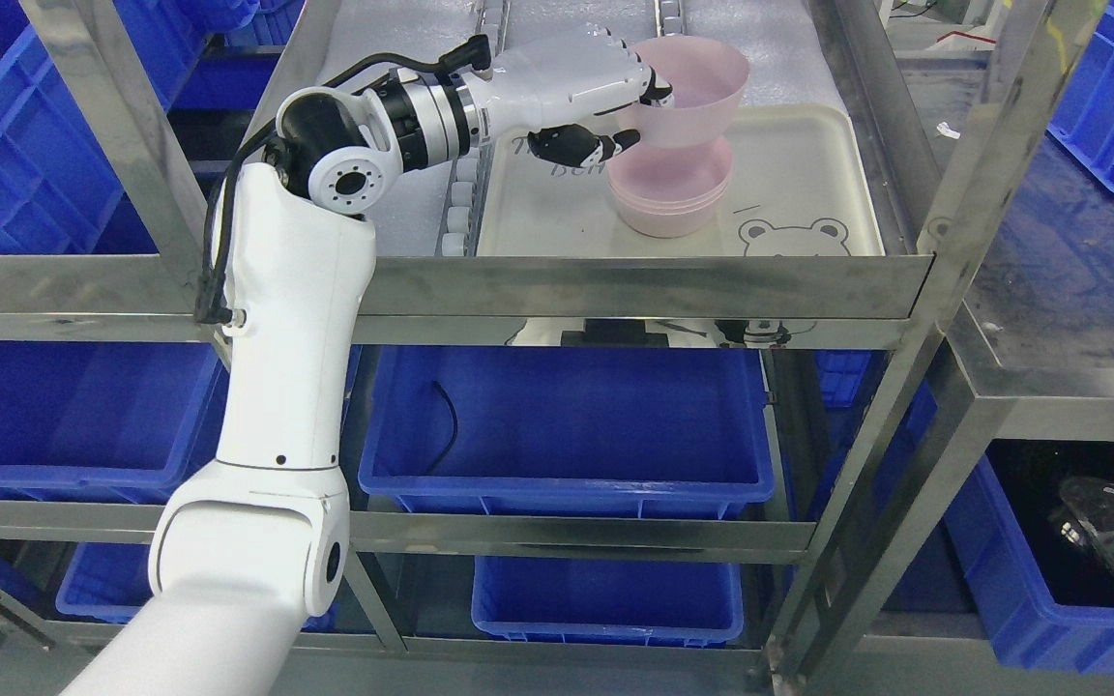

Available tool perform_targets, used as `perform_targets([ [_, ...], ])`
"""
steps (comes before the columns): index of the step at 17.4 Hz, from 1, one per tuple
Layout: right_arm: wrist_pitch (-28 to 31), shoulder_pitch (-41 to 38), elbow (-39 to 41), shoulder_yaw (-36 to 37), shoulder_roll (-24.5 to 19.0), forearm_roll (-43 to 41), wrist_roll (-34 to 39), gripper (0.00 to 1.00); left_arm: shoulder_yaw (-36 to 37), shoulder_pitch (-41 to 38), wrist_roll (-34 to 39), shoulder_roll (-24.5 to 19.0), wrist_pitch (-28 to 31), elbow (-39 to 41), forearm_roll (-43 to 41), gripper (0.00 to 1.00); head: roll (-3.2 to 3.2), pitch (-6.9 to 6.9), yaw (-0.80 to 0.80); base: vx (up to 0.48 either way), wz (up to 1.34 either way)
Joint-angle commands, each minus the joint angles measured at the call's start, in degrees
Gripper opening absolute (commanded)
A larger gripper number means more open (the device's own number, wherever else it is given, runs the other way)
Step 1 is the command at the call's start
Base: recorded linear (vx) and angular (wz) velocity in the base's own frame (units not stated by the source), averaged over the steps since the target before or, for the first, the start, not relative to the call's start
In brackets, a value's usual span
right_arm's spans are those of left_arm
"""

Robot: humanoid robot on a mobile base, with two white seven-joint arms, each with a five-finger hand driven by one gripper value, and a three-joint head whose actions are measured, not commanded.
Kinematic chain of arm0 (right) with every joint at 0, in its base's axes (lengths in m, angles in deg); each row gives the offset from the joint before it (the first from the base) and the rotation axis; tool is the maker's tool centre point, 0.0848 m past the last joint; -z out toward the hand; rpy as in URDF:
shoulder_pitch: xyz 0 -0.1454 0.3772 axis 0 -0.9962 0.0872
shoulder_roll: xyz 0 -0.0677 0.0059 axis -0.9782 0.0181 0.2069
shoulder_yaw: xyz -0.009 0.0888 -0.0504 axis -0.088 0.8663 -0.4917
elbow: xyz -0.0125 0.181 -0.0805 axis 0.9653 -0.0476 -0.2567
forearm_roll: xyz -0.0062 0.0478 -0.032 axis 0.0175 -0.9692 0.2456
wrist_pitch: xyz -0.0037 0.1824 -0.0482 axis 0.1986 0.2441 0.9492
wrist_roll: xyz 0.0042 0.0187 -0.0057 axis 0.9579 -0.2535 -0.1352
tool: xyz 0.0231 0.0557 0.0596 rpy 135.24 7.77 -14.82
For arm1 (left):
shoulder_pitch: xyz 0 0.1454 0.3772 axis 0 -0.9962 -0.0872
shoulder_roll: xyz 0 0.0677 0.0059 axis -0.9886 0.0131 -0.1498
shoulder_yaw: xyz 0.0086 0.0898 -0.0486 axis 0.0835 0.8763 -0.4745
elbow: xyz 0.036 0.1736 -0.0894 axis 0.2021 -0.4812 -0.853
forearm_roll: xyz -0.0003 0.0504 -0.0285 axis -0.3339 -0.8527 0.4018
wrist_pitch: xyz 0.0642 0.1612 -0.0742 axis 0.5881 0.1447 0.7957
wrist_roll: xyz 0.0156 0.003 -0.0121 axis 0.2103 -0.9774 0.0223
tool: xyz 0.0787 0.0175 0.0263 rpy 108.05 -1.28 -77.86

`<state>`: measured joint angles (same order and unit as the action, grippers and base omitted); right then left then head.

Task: Stack pink IKEA bowl on shelf middle layer
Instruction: 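Lower the pink bowl onto the pink bowl on the white tray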

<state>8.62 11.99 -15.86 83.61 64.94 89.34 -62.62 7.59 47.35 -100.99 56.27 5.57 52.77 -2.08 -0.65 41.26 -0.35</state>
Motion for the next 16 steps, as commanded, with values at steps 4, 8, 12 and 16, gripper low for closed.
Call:
perform_targets([
  [4,0.0,-0.3,1.0,0.0,1.0,0.0,-0.3,1.0,4.1,3.1,1.3,-1.0,0.0,-13.3,-4.2,0.03,0.0,0.0,0.0,0.0,0.0],
  [8,0.0,-0.2,1.0,0.0,1.0,0.0,-0.3,1.0,8.9,3.2,3.7,-1.0,0.0,-15.3,-4.0,0.03,0.0,0.0,0.0,0.0,0.0],
  [12,0.0,-0.3,1.0,0.0,1.0,0.0,-0.3,1.0,10.1,3.4,3.9,-1.0,0.0,-16.1,-4.0,0.04,0.0,0.0,0.0,0.0,0.0],
  [16,0.0,-0.3,1.0,0.0,1.0,0.0,-0.3,1.0,10.2,3.4,3.9,-1.0,0.0,-16.1,-4.0,0.04,0.0,0.0,0.0,0.0,0.0],
])
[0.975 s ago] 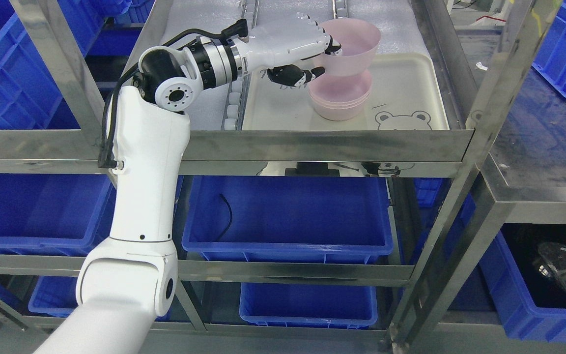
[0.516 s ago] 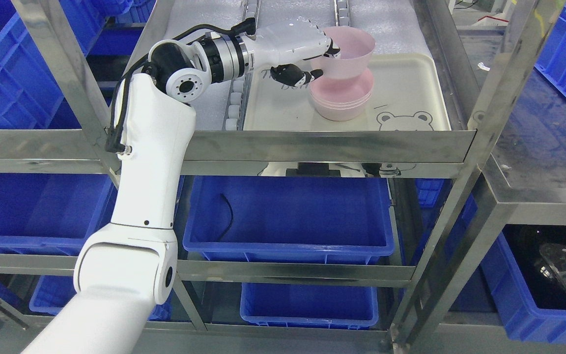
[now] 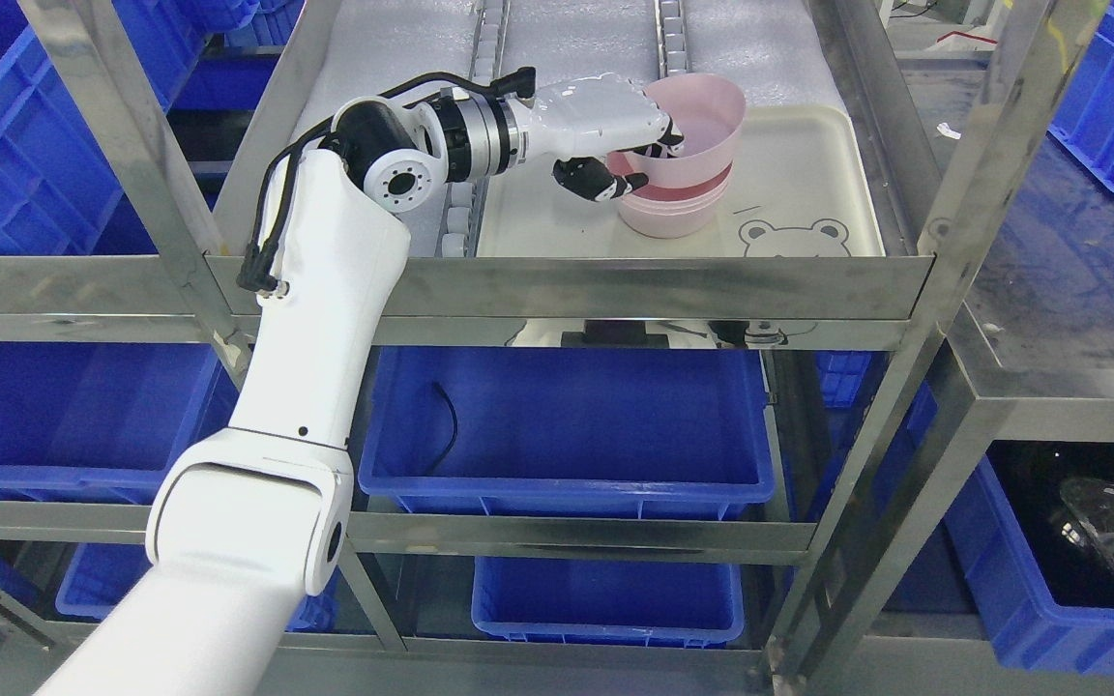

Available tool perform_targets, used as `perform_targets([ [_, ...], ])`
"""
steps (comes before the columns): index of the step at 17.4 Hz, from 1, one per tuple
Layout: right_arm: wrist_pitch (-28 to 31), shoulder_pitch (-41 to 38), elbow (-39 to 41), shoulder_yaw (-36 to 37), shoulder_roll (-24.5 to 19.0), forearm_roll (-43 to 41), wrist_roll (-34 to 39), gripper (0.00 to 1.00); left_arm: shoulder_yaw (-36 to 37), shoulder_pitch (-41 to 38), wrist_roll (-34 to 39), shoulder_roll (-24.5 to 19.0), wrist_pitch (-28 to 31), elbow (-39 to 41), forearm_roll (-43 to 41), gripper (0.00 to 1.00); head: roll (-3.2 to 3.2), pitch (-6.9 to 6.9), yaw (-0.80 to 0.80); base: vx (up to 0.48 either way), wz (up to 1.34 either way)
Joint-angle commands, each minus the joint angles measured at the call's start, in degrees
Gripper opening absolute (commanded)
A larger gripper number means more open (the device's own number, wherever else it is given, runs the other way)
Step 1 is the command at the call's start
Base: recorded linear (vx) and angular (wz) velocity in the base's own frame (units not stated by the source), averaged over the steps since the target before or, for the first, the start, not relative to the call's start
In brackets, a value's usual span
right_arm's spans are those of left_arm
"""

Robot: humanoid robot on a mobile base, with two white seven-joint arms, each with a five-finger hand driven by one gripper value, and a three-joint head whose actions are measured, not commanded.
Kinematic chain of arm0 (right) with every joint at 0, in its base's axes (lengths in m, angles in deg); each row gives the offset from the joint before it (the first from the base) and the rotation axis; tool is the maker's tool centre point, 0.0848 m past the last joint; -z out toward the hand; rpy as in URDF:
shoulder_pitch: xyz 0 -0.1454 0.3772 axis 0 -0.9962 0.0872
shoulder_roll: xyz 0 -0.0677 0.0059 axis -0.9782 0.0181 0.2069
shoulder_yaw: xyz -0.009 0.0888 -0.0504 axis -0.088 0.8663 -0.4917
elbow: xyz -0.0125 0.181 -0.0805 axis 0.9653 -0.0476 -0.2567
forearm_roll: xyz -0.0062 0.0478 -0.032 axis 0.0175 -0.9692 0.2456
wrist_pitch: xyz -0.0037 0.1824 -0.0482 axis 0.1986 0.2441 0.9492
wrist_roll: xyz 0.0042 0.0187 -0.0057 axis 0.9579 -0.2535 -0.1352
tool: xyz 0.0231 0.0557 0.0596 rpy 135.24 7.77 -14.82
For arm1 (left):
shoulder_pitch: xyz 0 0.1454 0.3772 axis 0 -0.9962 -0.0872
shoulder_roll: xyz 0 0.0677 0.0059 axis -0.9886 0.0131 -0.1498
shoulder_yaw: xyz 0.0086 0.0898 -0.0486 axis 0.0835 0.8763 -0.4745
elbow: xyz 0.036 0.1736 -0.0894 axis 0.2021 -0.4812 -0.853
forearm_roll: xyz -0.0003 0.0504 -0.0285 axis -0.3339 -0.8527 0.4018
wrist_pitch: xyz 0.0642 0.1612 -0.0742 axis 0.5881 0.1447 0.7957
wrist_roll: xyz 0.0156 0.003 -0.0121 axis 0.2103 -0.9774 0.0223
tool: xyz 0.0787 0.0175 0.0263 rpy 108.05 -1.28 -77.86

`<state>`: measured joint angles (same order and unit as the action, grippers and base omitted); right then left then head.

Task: Stack pink IKEA bowl on shelf middle layer
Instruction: 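Lower the pink bowl onto the pink bowl on the white tray, then open the left hand fingers to release the stacked bowl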

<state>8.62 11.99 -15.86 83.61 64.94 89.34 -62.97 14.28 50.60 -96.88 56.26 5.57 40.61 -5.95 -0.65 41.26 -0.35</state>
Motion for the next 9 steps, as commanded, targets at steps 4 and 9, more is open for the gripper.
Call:
perform_targets([
  [4,0.0,-0.2,1.0,0.0,1.0,0.0,0.0,1.0,1.9,1.9,-1.2,-1.0,0.0,-3.3,0.4,0.05,0.0,0.0,0.0,0.0,0.0],
  [9,0.0,-0.2,1.0,0.0,1.0,0.0,0.0,1.0,1.8,3.2,-5.0,-1.0,0.0,-3.2,0.6,0.03,0.0,0.0,0.0,0.0,0.0],
])
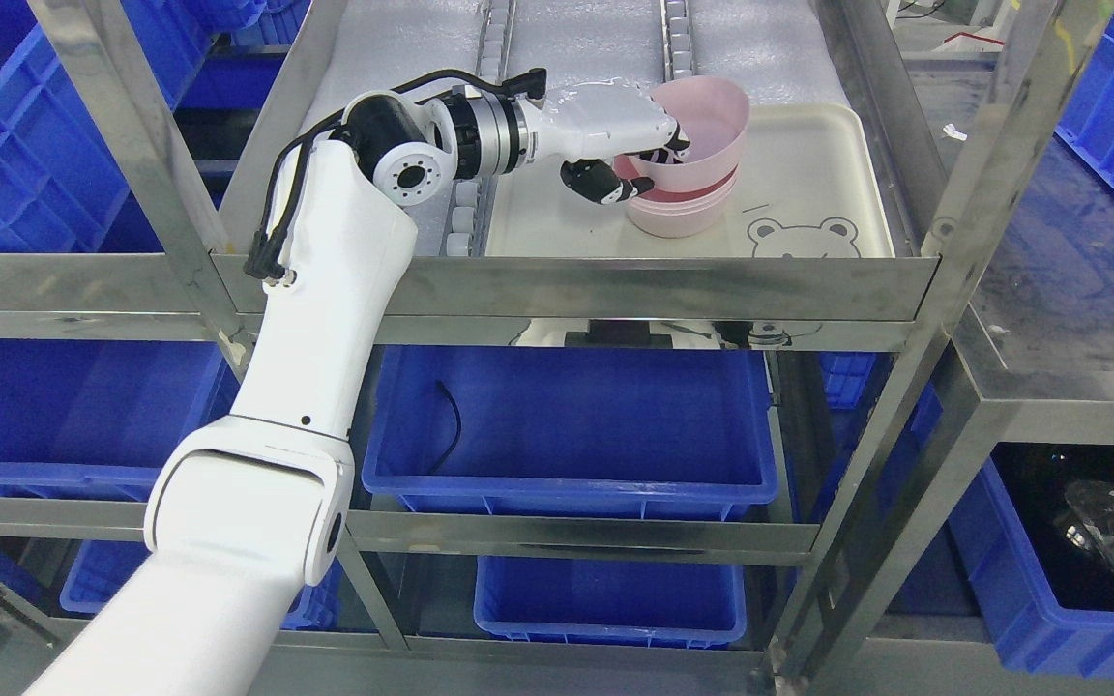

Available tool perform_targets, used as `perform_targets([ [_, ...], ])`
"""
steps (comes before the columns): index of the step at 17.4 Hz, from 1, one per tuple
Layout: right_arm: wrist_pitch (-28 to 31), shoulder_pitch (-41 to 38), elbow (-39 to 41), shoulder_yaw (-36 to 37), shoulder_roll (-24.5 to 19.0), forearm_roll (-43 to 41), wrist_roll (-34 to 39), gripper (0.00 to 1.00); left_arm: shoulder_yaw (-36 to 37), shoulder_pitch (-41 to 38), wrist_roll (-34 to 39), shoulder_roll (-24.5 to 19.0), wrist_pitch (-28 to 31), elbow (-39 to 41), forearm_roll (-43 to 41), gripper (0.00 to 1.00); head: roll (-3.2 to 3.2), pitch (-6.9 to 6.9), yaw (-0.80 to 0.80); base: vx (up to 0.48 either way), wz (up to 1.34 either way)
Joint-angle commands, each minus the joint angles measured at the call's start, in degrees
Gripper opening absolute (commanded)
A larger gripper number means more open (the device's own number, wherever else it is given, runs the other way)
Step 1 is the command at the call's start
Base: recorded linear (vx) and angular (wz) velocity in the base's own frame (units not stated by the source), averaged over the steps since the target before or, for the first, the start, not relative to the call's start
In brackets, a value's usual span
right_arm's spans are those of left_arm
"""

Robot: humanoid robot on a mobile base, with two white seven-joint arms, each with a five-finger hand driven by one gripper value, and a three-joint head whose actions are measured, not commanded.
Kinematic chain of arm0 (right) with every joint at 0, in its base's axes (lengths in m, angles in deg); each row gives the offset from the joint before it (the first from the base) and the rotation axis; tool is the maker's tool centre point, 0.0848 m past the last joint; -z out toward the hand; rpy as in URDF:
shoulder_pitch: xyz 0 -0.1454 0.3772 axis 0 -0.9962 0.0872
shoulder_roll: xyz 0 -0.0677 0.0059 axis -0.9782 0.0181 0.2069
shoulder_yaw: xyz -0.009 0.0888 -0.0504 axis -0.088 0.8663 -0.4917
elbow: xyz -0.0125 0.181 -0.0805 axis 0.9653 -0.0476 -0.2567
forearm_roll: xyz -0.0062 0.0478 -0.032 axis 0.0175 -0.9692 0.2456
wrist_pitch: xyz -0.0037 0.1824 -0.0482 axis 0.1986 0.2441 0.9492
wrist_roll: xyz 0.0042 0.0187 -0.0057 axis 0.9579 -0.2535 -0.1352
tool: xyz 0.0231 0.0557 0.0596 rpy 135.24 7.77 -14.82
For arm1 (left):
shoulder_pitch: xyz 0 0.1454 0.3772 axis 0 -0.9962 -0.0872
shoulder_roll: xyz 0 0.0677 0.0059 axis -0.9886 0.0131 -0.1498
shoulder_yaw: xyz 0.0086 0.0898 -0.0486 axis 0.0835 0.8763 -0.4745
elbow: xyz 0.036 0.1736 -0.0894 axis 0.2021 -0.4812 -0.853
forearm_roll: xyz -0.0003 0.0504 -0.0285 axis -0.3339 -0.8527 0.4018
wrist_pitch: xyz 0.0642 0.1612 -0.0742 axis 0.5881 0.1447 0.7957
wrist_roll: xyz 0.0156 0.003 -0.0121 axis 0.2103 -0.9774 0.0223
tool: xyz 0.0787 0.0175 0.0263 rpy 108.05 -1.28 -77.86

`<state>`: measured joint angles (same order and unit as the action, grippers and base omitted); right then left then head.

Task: Stack pink IKEA bowl on shelf middle layer
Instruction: 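Open the left hand fingers to release the stacked bowl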

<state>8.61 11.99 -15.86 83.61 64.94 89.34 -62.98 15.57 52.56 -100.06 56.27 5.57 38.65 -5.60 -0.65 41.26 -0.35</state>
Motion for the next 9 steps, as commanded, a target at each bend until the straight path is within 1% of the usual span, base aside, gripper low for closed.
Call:
perform_targets([
  [1,0.0,-0.3,1.0,0.0,1.0,0.0,0.0,1.0,0.4,1.3,-1.8,-1.0,0.0,-1.2,0.2,0.04,0.0,0.0,0.0,0.0,0.0],
  [9,0.0,-0.3,1.0,0.0,1.0,0.0,0.0,1.0,-1.8,4.8,-2.8,-1.0,0.0,-1.5,2.6,0.03,0.0,0.0,0.0,-0.005,0.01],
])
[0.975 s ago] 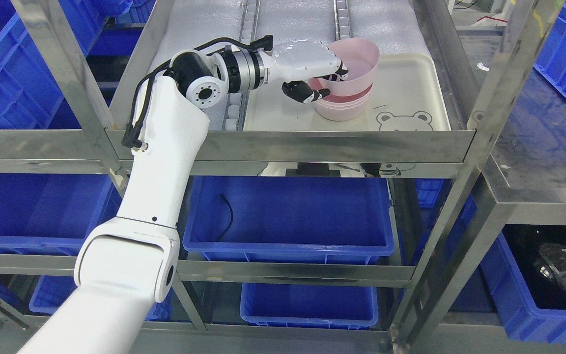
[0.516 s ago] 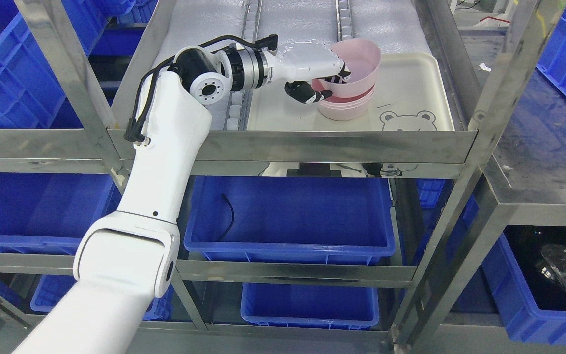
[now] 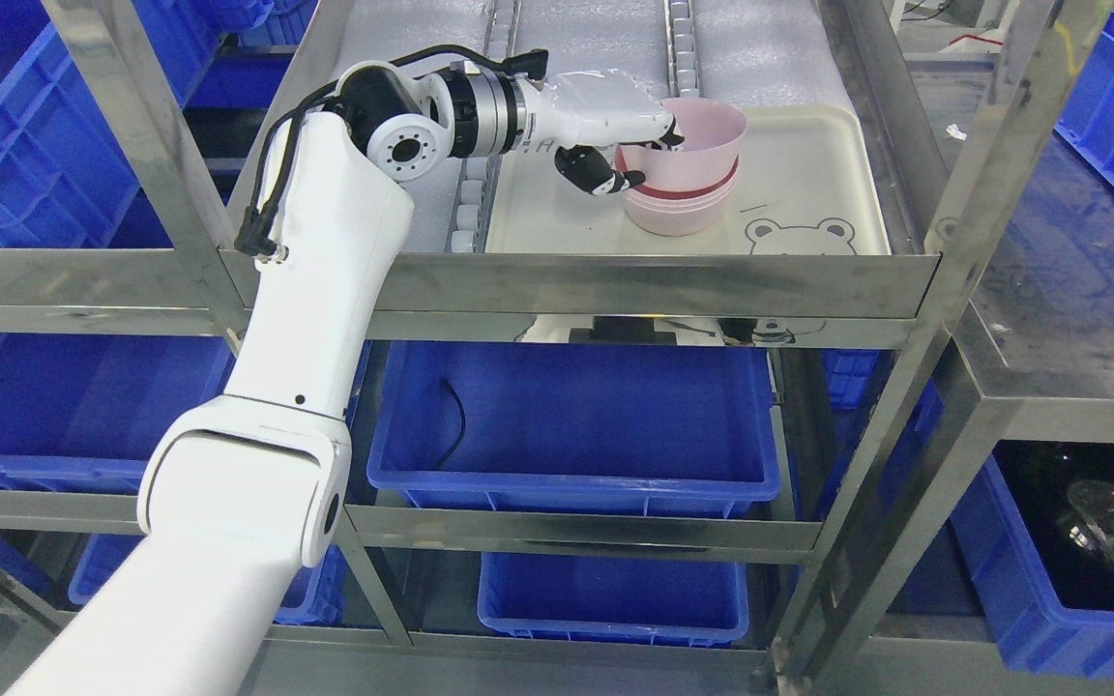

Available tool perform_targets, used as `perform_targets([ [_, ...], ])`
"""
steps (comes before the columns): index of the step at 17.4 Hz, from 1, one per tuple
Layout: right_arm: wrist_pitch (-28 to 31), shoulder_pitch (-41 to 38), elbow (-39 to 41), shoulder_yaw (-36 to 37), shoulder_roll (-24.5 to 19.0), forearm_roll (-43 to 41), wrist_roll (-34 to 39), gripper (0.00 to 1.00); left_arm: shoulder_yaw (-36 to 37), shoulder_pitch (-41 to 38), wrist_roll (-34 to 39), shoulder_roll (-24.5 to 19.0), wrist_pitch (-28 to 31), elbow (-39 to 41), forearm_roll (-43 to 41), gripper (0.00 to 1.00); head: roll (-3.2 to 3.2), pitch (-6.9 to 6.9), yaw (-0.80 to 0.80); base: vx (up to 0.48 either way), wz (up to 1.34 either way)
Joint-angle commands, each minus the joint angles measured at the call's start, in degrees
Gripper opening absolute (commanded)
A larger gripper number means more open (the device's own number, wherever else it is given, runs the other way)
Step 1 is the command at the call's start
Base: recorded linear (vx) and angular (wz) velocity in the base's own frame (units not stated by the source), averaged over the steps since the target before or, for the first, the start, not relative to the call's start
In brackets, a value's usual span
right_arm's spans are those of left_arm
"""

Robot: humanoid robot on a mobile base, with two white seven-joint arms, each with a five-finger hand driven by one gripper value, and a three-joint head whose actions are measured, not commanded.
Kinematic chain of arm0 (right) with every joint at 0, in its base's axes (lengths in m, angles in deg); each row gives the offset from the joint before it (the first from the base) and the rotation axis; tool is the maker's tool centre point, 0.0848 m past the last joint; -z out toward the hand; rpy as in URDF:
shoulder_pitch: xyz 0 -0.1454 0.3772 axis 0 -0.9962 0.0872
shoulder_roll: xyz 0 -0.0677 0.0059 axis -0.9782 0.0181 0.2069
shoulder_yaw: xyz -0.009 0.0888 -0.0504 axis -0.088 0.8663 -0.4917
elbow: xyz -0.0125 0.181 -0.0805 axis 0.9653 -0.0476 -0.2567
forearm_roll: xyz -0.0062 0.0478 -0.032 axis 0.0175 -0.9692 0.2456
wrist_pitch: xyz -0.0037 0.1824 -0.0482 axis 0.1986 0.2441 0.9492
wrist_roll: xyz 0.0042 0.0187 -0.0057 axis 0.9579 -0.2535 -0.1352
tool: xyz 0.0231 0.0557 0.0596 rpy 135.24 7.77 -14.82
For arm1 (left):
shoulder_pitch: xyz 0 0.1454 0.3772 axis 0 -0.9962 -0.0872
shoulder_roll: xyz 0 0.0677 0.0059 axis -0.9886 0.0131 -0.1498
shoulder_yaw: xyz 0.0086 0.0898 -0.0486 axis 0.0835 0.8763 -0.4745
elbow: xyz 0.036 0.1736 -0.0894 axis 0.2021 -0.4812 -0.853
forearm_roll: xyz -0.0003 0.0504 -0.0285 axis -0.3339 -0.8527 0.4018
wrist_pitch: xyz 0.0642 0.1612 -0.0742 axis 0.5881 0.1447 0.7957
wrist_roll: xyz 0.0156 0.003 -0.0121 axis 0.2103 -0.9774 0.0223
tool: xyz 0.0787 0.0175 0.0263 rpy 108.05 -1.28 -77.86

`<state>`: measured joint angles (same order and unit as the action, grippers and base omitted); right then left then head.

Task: Stack pink IKEA bowl on shelf middle layer
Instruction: 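Open the left hand fingers to release the stacked bowl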

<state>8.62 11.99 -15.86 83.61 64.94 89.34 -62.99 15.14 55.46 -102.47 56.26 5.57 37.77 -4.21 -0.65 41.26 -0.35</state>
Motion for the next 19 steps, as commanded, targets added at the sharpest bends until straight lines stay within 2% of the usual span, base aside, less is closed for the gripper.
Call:
perform_targets([
  [1,0.0,-0.3,1.0,0.0,1.0,0.0,0.0,1.0,-1.1,1.8,-0.5,-1.0,0.0,-0.6,1.2,0.03,0.0,0.0,0.0,-0.02,0.07],
  [8,0.0,-0.3,1.0,0.0,1.0,0.0,0.0,1.0,1.0,0.8,-0.1,-1.0,0.0,-2.4,1.1,0.05,0.0,0.0,0.0,-0.003,0.01],
  [12,0.0,-0.2,1.0,0.0,1.0,0.0,0.0,1.0,1.7,0.3,0.0,-1.0,0.0,-2.4,0.6,0.11,0.0,0.0,0.0,0.0,0.0],
  [14,0.0,-0.3,1.0,0.0,1.0,0.0,0.0,1.0,1.9,-0.4,0.1,-1.0,0.0,-2.4,0.6,0.26,0.0,0.0,0.0,0.0,0.0],
  [15,0.0,-0.2,1.0,0.0,1.0,0.0,0.0,1.0,1.8,-0.6,0.1,-1.0,0.0,-2.4,0.6,0.48,0.0,0.0,0.0,0.0,0.0],
  [16,0.0,-0.3,1.0,0.0,1.0,0.0,0.0,1.0,1.4,-0.9,0.1,-1.0,0.0,-2.0,0.6,0.6,0.0,0.0,0.0,0.0,0.0],
  [17,0.0,-0.2,1.0,0.0,1.0,0.0,0.0,1.0,1.0,-1.0,0.1,-1.0,0.0,-1.7,0.9,0.65,0.0,0.0,0.0,0.0,0.0],
  [19,0.0,-0.3,1.0,0.0,1.0,0.0,0.0,1.0,-2.3,-1.1,0.2,-1.0,0.0,1.0,1.7,0.83,0.0,0.0,0.0,0.0,0.0],
])
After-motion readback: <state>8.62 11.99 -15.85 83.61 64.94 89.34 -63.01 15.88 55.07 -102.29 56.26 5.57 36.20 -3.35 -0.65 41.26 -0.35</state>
